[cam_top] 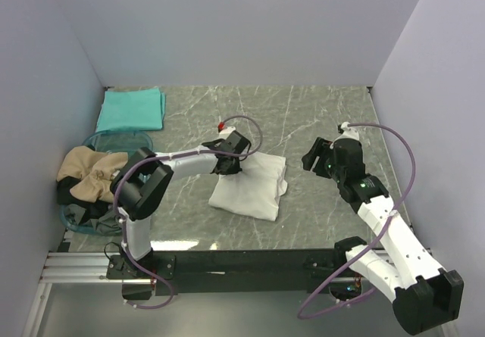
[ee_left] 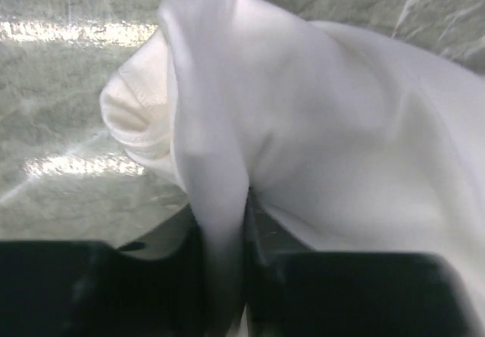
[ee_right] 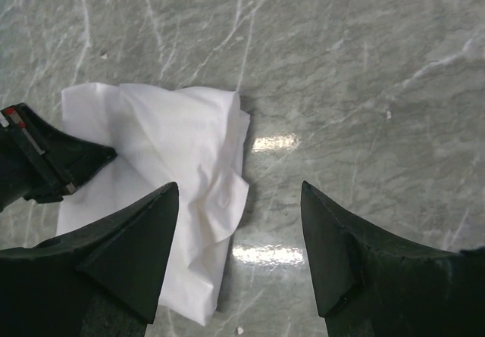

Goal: Fold and stack the t-shirts

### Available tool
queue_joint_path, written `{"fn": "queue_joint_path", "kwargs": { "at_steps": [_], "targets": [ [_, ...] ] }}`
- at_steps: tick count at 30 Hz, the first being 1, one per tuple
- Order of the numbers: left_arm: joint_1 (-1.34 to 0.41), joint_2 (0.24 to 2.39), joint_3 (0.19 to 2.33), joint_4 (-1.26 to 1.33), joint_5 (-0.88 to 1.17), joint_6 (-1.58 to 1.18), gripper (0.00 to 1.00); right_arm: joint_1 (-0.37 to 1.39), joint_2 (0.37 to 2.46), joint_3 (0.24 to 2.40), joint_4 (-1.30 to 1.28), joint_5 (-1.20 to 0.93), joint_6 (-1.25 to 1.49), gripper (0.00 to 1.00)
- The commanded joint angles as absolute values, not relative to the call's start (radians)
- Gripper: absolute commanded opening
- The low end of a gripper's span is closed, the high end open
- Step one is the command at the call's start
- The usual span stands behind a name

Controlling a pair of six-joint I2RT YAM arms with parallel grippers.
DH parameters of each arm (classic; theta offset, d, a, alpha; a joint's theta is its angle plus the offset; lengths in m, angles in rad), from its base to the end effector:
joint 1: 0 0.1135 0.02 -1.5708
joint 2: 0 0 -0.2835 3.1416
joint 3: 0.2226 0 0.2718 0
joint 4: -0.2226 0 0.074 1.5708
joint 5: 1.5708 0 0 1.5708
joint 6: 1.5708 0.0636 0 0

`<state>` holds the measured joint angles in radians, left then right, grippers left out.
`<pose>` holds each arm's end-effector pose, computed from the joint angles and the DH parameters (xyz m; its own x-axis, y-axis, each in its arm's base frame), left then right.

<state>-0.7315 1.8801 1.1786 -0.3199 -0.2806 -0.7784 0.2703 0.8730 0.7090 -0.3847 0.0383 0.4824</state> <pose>0.3229 -0.2662 0.1431 -0.8270 -0.1643 -0.5376 -0.0652 0.9779 -0.1985 0.2190 0.0581 0.2749 -0.5545 0.3274 -0.7651 0.0247 0.9254 0.3781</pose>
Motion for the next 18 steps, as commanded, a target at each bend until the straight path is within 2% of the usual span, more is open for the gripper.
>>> {"fn": "queue_joint_path", "kwargs": {
  "at_steps": [1, 2, 9, 18],
  "targets": [
    [-0.772, 1.962, 1.215, -0.497, -0.405, -0.813, 0.08, 0.265, 0.856, 0.689, -0.382, 0.121, 0.463, 0.72],
    [-0.773, 1.967, 1.227, -0.508, -0.423, -0.815, 0.01, 0.265, 0.851, 0.68, -0.377, 0.126, 0.462, 0.72],
    [-0.752, 1.96, 1.376, -0.58, -0.643, -0.73, 0.01, 0.264, 0.824, 0.647, -0.334, 0.114, 0.462, 0.72],
    [-0.582, 1.895, 1.419, -0.405, -0.793, -0.424, 0.01, 0.262, 0.9, 0.646, -0.318, 0.068, 0.463, 0.72]
  ]
}}
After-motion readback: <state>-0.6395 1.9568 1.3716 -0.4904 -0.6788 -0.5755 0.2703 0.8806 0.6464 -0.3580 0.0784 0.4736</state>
